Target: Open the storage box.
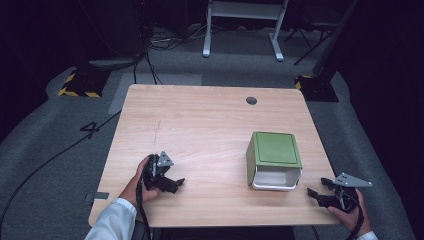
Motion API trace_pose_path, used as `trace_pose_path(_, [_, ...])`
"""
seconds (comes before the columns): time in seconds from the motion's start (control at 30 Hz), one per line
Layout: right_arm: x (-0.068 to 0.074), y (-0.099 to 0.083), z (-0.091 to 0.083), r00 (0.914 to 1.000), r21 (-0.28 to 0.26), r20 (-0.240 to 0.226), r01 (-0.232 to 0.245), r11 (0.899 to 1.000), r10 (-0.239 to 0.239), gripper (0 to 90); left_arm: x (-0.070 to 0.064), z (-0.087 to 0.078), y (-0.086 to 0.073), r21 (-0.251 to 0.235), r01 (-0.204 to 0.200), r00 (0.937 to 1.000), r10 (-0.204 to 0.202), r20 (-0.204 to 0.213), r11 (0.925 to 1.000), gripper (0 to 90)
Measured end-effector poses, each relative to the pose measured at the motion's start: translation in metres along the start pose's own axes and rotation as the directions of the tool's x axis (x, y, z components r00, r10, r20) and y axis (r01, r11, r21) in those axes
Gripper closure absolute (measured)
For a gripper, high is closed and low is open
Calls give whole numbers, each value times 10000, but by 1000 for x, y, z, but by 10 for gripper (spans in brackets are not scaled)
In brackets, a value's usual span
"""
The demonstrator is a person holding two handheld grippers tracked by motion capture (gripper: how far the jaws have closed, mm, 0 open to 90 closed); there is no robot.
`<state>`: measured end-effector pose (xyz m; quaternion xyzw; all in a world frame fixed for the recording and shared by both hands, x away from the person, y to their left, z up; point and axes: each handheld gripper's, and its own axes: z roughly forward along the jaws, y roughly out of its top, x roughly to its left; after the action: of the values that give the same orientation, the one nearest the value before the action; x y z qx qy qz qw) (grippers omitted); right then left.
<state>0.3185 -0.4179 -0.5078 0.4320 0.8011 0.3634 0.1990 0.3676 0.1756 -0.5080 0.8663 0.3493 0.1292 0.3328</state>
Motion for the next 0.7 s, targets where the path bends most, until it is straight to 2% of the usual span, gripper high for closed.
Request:
trace_pose_path(0.17, [0, 0, 0, 10000, 5, 4, 15, 10000, -15, 228, 1, -1, -1, 31, -115, 9998, 115, 167, 9999, 1])
trace_pose_path(0.23, [0, 0, 0, 10000, 5, 6, 5, 10000, -5, 228, 2, -3, -3, 20, -281, 9992, 281, 272, 9996, 1])
trace_pose_path(0.5, [2, 1, 1, 10000, 37, 22, 34, 10000, -34, 219, 2, -4, -5, 20, -251, 9993, 251, 285, 9997, 1])
trace_pose_path(0.63, [4, 3, 2, 9994, 72, -84, 324, 9995, -323, 194, 2, -4, -4, 39, -270, 9992, 269, 300, 9996, 1])
trace_pose_path(0.7, [7, 5, 1, 9994, -93, -269, 229, 9997, -232, 194, 2, -4, -4, 38, -270, 9992, 269, 300, 9996, 0])
